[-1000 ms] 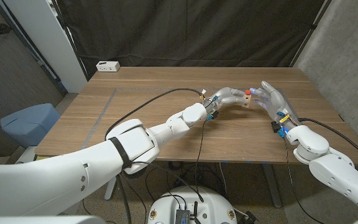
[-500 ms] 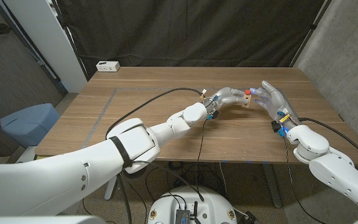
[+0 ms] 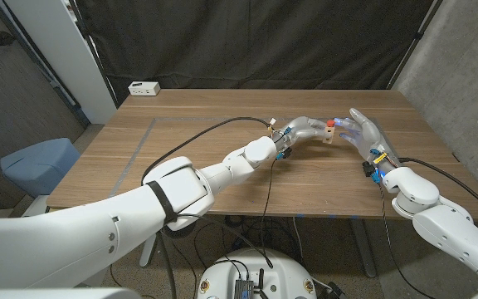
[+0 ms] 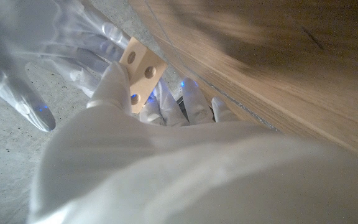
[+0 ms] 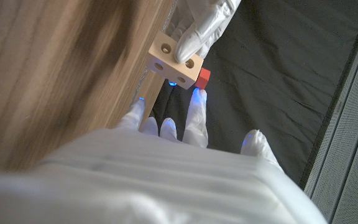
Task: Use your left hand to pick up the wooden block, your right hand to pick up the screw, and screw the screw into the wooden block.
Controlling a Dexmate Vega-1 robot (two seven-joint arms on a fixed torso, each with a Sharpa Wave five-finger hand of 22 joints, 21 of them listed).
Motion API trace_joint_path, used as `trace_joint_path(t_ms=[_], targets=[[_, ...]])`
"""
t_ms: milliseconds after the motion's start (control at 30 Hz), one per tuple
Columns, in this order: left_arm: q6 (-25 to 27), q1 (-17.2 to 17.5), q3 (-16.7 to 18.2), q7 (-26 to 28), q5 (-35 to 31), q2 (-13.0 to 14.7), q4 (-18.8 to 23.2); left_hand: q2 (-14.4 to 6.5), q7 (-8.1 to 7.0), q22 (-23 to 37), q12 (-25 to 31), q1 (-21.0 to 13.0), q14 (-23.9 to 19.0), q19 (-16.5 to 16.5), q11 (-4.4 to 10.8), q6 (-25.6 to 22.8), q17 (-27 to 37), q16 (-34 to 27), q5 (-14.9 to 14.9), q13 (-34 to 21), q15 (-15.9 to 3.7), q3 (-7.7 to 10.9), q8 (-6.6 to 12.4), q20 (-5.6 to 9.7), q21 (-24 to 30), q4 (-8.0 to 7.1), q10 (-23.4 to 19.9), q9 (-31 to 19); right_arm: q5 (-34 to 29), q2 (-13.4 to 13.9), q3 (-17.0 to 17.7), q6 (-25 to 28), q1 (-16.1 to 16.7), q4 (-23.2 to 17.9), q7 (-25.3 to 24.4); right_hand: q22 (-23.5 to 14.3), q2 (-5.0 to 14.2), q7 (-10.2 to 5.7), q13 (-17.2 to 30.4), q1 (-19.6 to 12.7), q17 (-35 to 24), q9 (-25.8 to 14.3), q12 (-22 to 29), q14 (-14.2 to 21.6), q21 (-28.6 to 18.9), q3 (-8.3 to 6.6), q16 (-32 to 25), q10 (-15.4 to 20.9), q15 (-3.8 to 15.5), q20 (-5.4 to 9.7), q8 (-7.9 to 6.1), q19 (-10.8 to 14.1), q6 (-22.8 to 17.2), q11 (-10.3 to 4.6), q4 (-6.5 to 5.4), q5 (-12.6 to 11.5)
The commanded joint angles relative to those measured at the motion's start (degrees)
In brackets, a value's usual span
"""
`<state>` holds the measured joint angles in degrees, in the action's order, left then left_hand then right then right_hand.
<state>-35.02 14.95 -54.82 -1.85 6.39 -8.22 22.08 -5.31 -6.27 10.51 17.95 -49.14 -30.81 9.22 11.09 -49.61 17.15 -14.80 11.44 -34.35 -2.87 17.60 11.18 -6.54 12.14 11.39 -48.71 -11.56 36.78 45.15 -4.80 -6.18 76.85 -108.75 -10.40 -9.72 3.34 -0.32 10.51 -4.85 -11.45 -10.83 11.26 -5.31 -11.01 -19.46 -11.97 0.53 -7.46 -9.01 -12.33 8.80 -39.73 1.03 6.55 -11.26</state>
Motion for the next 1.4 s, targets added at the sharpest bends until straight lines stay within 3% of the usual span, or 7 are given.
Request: trace_joint_path(t_ms=[33, 900, 1400], targets=[[0.61, -0.37, -0.21, -0.30, 0.43, -0.11, -0.27, -1.14, -1.60, 0.31, 2.94, 0.67, -0.47, 0.30, 0.34, -2.97, 0.26, 0.15, 0.32, -0.09, -4.54, 2.49, 1.38, -0.23, 0.25, -2.94, -0.77, -0.14, -0.01, -0.15, 0.07, 0.43, 0.45, -0.49, -0.96, -0.16, 0.49, 0.10, 0.18, 0.11, -0.11, -0.04, 0.54, 0.25, -0.25, -0.24, -0.23, 0.77, -0.06, -0.01, -0.35, 0.71, -0.73, -0.08, 0.05, -0.11], [1.23, -0.68, -0.41, -0.53, 0.74, -0.19, -0.43, -1.44, -1.30, 0.32, 2.96, 0.53, -0.11, 0.20, -0.01, -2.49, 0.34, 0.44, 0.38, -0.06, -4.43, 2.66, 1.15, -0.38, 0.20, -2.87, -0.45, -0.14, 0.50, 0.47, 0.05, 0.06, 0.65, -0.98, 0.85, -0.15, 0.66, 0.63, 0.18, 0.26, -0.12, -0.07, 0.69, 0.94, -0.32, -0.35, -0.37, 2.11, 0.19, -0.12, -0.65, 1.31, -2.99, -0.12, -0.08, -0.16], [2.76, -1.24, -0.76, -0.68, 1.08, -0.51, -0.63, -1.66, -1.21, 0.32, 2.84, 0.67, 0.29, 0.09, -0.17, -1.86, 0.28, 0.78, 0.42, 0.06, -4.22, 2.84, 0.88, -0.57, 0.16, -2.97, -0.06, -0.13, 2.12, 1.34, -0.46, -0.21, -0.62, 0.24, 4.47, -0.15, 0.78, 0.83, 0.19, 0.35, -0.15, -0.10, 0.67, 0.95, -0.27, -0.41, -0.33, 2.51, 0.26, -0.11, -0.70, 1.40, -3.82, -0.11, -0.19, -0.22]])
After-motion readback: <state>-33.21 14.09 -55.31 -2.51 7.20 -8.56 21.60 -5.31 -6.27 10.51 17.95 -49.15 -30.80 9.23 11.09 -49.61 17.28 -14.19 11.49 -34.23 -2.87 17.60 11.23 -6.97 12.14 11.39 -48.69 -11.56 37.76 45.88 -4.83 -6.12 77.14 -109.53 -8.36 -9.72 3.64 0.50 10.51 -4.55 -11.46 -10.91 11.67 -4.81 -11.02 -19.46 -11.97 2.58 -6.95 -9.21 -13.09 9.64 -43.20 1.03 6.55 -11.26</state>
